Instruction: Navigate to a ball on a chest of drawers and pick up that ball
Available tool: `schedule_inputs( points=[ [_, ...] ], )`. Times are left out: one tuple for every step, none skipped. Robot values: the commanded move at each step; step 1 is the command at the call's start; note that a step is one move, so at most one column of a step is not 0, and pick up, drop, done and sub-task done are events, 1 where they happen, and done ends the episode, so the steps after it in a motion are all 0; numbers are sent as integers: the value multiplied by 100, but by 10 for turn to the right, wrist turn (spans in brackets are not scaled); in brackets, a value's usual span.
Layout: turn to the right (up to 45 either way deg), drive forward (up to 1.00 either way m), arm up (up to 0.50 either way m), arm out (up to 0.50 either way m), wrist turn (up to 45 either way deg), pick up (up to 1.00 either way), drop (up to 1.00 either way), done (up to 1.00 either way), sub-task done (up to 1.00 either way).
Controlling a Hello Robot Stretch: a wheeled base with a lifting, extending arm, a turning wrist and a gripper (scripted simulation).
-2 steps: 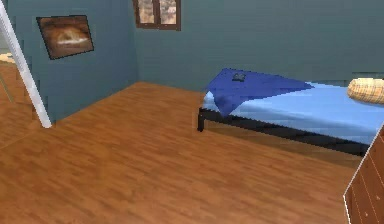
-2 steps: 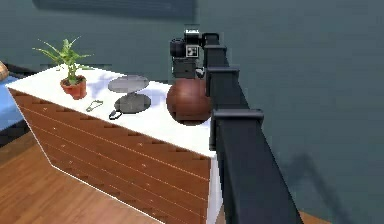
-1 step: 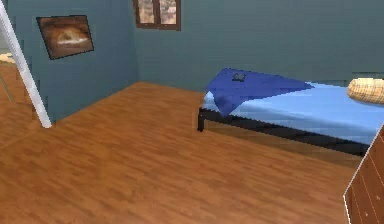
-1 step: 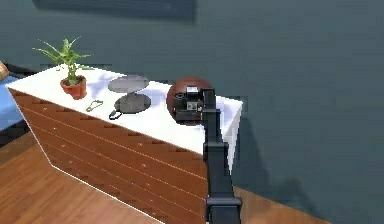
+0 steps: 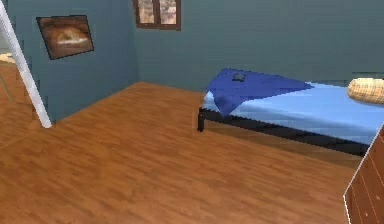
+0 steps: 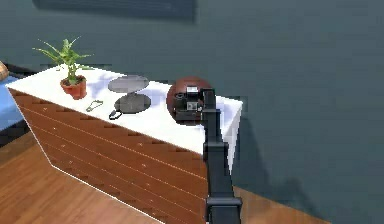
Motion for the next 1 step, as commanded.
schedule_inputs(
  points=[
    [0,0,10,0,0,0,0,0,0]
  ],
)
